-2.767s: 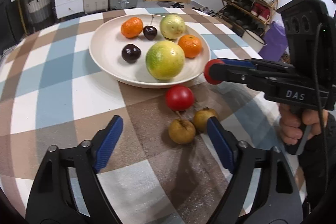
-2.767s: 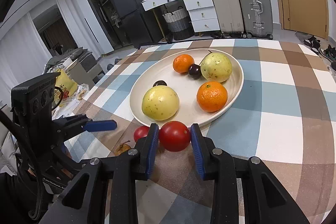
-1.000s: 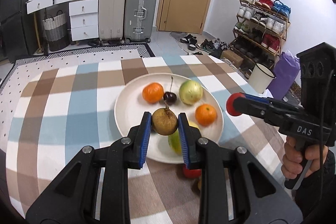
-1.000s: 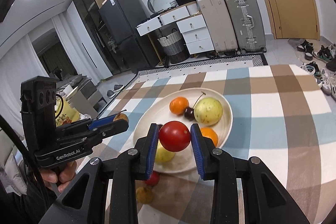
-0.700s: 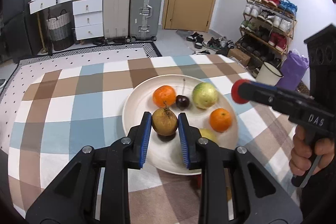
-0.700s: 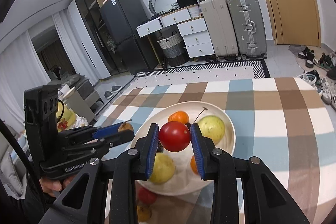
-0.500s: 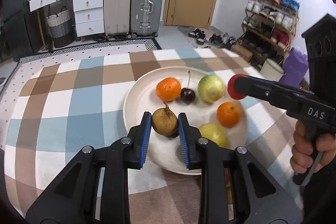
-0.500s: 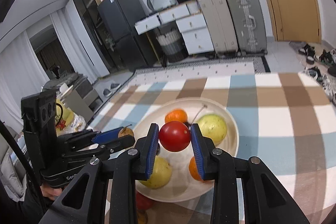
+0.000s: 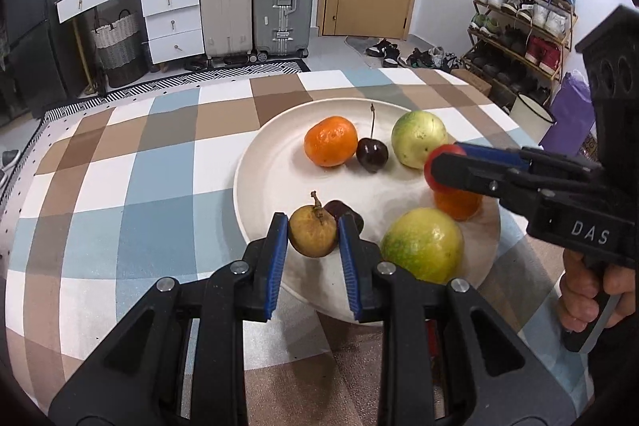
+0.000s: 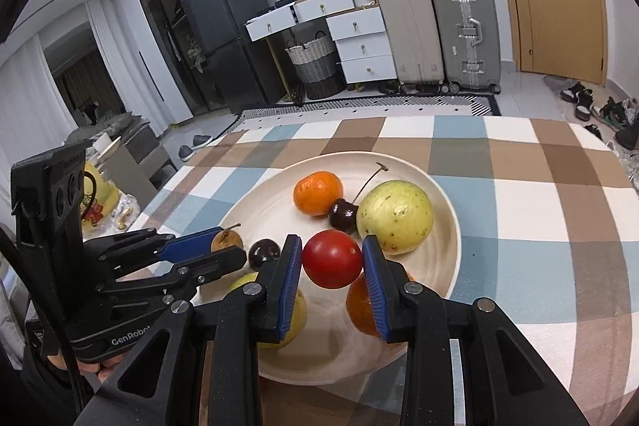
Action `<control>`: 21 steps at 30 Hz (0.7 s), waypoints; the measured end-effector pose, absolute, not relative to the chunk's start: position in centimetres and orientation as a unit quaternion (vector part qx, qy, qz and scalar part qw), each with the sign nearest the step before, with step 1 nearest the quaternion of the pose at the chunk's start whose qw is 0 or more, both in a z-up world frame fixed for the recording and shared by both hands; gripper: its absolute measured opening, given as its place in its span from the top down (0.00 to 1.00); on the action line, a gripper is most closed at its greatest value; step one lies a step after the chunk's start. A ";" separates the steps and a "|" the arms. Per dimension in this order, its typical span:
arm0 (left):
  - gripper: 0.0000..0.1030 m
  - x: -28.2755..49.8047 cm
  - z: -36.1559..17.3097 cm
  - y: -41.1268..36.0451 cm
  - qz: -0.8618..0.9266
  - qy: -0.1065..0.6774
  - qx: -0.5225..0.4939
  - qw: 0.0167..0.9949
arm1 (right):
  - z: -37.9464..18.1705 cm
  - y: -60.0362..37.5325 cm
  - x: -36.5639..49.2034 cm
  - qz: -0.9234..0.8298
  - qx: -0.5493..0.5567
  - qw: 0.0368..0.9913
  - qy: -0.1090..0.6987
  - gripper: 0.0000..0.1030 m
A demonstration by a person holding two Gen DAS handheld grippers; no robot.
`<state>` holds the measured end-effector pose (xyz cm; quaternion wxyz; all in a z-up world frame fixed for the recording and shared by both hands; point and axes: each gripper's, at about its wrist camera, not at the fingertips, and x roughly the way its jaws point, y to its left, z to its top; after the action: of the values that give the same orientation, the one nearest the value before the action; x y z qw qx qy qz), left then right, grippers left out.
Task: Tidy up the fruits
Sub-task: 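Release the pear and tomato onto the plate and withdraw both tools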
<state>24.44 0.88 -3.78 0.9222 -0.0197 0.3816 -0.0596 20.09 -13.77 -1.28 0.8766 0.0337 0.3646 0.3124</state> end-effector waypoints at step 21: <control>0.02 22.5 0.1 4.1 -0.037 0.325 -0.077 0.942 | 1.3 -14.9 19.4 0.297 0.028 0.896 0.330 0.28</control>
<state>22.52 4.14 0.11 0.9417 -0.0773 0.3253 -0.0368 19.37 -14.92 1.29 0.8956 0.0276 0.3297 0.2975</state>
